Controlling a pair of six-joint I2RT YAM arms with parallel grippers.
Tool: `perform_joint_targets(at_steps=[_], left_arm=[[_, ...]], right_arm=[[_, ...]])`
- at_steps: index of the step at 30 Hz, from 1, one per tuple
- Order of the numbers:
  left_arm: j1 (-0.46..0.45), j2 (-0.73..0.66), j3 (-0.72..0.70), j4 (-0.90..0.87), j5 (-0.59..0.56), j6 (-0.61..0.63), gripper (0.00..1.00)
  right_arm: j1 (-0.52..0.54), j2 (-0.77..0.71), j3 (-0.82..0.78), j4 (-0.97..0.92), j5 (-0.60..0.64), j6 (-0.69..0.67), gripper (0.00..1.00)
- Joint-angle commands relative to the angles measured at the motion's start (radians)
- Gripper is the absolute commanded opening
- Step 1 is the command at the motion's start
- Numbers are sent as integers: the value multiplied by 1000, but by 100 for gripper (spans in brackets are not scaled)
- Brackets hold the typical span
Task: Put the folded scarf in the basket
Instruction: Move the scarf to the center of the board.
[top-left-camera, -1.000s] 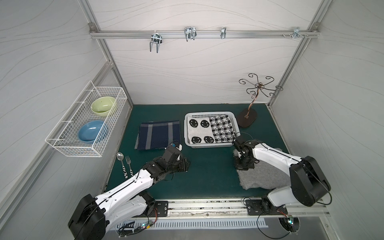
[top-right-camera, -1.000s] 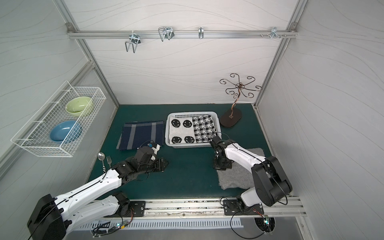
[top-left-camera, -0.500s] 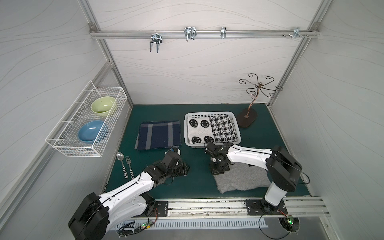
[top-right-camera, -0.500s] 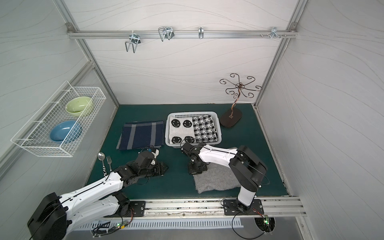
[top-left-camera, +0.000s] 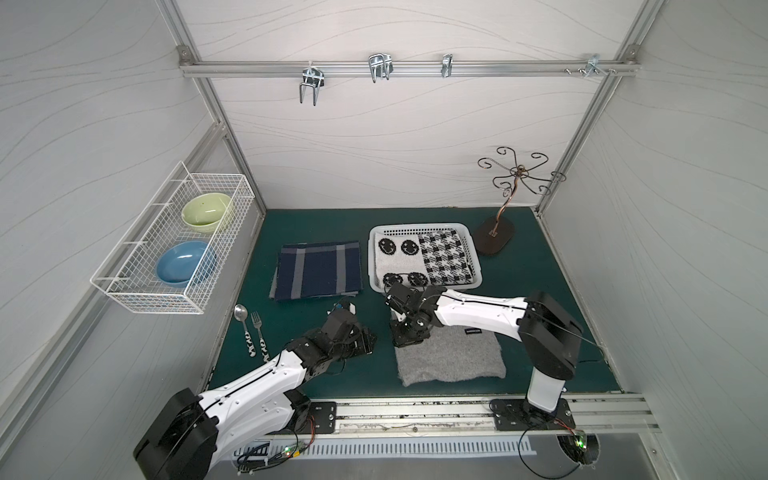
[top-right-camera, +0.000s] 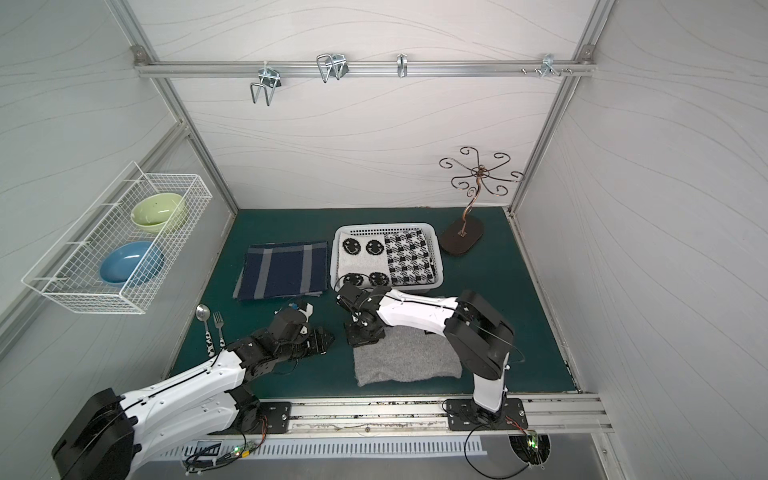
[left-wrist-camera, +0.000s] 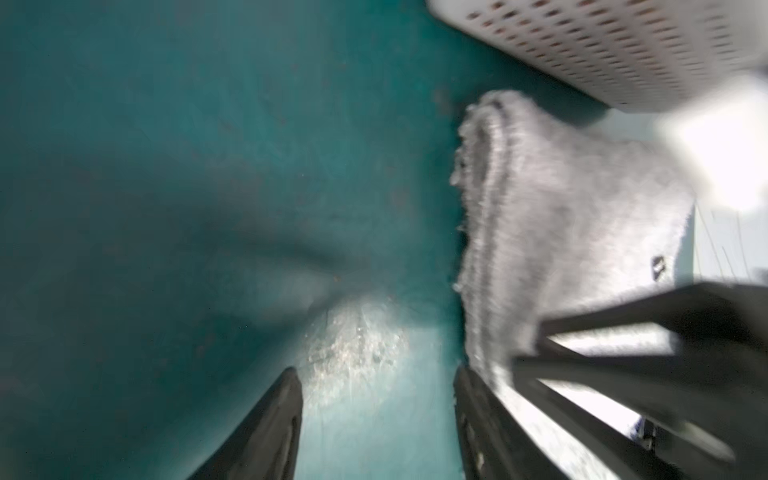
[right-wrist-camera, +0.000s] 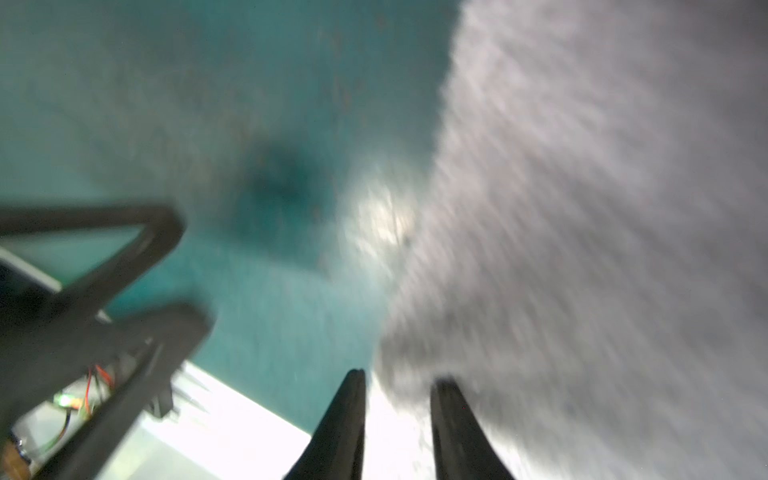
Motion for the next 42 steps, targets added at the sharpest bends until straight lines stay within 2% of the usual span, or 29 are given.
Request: perform_joint_targets(at_steps=[1,6,11,13,18,24,27,33,35,37,38,42], left_arm=[[-22,80,4,182,24,-49,65],[-113,189,12,371,-26,-84,70],[-143,222,-26,508,-95,-125,74],[-143,250,0,473,-87,-107,75],[-156,393,11,546,-32,-148,77],[-238,518,23,662,-69,-202,78],[-295,589,48,696,-90,-239,75],[-321,705,26,872,-77,-276,44],[-317,711,25,890,-63,-257,22],[-302,687,7,888,-44,-250,4],[-289,658,-12,869,-40,-244,0],[-173,468,-84,638,26,-180,0]], right_arm=[[-45,-188,-96,-21,13,-7,31],[-143,-445,-246,-52,21,-29,31],[-261,-621,-356,-93,-13,-71,31],[-285,-661,-385,-104,-28,-86,31],[-336,-732,-416,-125,-64,-117,31],[-417,-783,-417,-140,-98,-152,31],[-459,-790,-428,-126,-136,-161,31],[-483,-790,-439,-119,-147,-179,32],[-509,-786,-466,-86,-170,-183,32],[-553,-778,-492,-57,-207,-186,32],[-573,-772,-500,-47,-223,-190,31],[-627,-749,-519,-20,-250,-219,37]])
